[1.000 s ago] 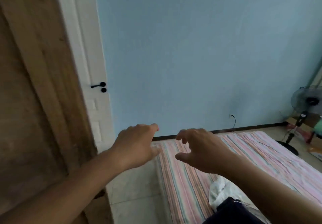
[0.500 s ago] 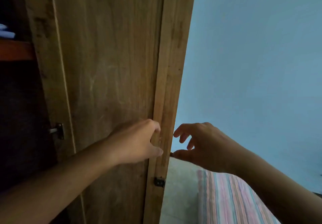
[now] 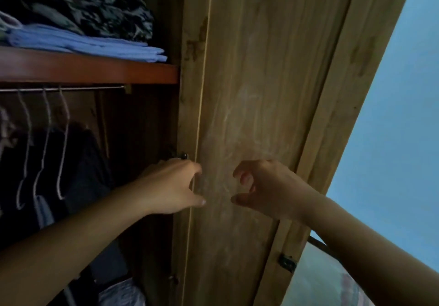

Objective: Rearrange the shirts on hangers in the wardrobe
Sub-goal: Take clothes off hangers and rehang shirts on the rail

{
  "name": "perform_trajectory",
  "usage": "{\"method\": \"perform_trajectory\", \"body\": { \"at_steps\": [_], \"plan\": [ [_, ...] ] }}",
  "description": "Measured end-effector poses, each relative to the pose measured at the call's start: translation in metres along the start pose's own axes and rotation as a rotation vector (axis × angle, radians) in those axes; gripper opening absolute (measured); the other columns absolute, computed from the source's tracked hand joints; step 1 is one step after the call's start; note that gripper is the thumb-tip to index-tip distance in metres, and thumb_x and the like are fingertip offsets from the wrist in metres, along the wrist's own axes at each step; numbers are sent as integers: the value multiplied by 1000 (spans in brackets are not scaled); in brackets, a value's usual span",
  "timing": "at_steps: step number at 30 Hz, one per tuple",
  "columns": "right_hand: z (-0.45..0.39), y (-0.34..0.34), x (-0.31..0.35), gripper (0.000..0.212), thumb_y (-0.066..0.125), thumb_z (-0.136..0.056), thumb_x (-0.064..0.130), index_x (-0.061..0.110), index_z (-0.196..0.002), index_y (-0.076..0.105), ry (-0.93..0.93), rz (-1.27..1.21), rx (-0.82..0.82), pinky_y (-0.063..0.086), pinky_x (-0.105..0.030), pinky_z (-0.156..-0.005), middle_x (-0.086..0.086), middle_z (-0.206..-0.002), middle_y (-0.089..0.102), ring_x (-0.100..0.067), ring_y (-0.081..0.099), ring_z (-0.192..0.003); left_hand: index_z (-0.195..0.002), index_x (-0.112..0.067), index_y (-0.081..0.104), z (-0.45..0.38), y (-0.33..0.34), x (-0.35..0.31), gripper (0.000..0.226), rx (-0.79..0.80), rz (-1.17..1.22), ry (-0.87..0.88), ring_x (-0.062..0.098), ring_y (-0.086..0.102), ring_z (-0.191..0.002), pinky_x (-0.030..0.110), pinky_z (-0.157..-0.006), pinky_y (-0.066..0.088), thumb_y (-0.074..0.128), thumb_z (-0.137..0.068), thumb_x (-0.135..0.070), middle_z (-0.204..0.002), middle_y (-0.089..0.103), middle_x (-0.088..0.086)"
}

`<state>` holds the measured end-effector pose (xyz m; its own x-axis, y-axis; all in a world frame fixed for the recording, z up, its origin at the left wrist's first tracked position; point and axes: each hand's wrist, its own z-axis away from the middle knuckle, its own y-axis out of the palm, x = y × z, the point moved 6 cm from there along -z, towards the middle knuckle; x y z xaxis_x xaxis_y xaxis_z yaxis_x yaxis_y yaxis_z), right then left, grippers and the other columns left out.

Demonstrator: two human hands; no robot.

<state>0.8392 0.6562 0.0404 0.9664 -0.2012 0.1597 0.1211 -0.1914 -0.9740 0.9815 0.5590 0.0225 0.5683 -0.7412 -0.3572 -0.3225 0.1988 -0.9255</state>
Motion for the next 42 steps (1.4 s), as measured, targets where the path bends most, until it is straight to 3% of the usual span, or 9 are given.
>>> {"method": "perform_trajectory", "body": {
  "at_steps": [7, 13, 16, 22, 26, 29, 34, 37, 42],
  "plan": [
    [-64, 29, 54, 34, 72, -84, 46, 36, -115, 60, -99, -57, -8, 53, -24, -73, 18, -100, 62, -4, 61, -86, -147, -32, 36, 10, -36, 86, 75, -19, -134, -94, 12, 47, -127, 33, -100, 45, 68, -84, -53, -146, 45, -7],
    [-115, 53, 105, 33, 71, -86, 43, 33, -116, 61, -129, -123, 25, 53, -27, -77, 15, -99, 62, -10, 62, -93, -147, -32, 37, 18, -67, 157, 74, -92, -187, -207, 11, 57, -112, 29, -88, 50, 68, -84, -53, -144, 48, -6],
    [-140, 68, 132, 24, 68, -89, 43, 35, -110, 61, -147, -210, 74, 56, -31, -81, 17, -95, 63, -5, 62, -89, -146, -32, 39, 24, -76, 189, 70, -115, -209, -265, 5, 57, -81, 24, -68, 49, 66, -86, -54, -133, 56, -5],
    [-201, 95, 204, 16, 61, -91, 47, 31, -90, 65, -219, -258, 52, 55, -33, -70, 9, -87, 65, -14, 63, -81, -117, -21, 63, 36, -95, 247, 29, -304, -273, -371, 14, 60, -74, 30, -59, 50, 55, -95, -40, -71, 57, -8],
    [-242, 112, 246, 35, 57, -92, 48, 18, -106, 68, -235, -288, 60, 57, -40, -81, -5, -101, 69, -26, 66, -91, -114, -16, 66, 35, -97, 277, 28, -380, -240, -406, 23, 65, -78, 33, -68, 54, 60, -93, -34, -59, 49, -9],
    [-265, 129, 272, 36, 56, -94, 48, 13, -97, 63, -256, -348, 110, 53, -35, -73, -10, -98, 67, -29, 67, -93, -119, -18, 67, 31, -95, 290, 32, -427, -209, -428, 27, 67, -90, 31, -72, 52, 63, -91, -33, -68, 60, -5],
    [-291, 156, 293, 33, 59, -93, 39, 9, -84, 67, -205, -531, 208, 59, -38, -80, -12, -88, 74, -26, 72, -84, -95, -16, 71, 30, -89, 304, 21, -449, -190, -520, 28, 67, -85, 36, -72, 56, 62, -89, -34, -74, 66, 2],
    [-302, 161, 295, 21, 60, -91, 30, 10, -91, 64, -203, -535, 124, 56, -34, -72, -12, -103, 71, -28, 69, -91, -99, -16, 70, 31, -82, 303, 25, -434, -200, -528, 24, 66, -81, 34, -69, 55, 61, -90, -37, -71, 61, -3],
    [-318, 154, 283, 34, 59, -93, 36, 6, -108, 61, -72, -551, -71, 58, -36, -77, -15, -111, 67, -31, 67, -97, -100, -18, 68, 33, -82, 300, 26, -455, -231, -531, 24, 65, -84, 34, -70, 55, 61, -89, -40, -83, 67, 0]
  ]
}}
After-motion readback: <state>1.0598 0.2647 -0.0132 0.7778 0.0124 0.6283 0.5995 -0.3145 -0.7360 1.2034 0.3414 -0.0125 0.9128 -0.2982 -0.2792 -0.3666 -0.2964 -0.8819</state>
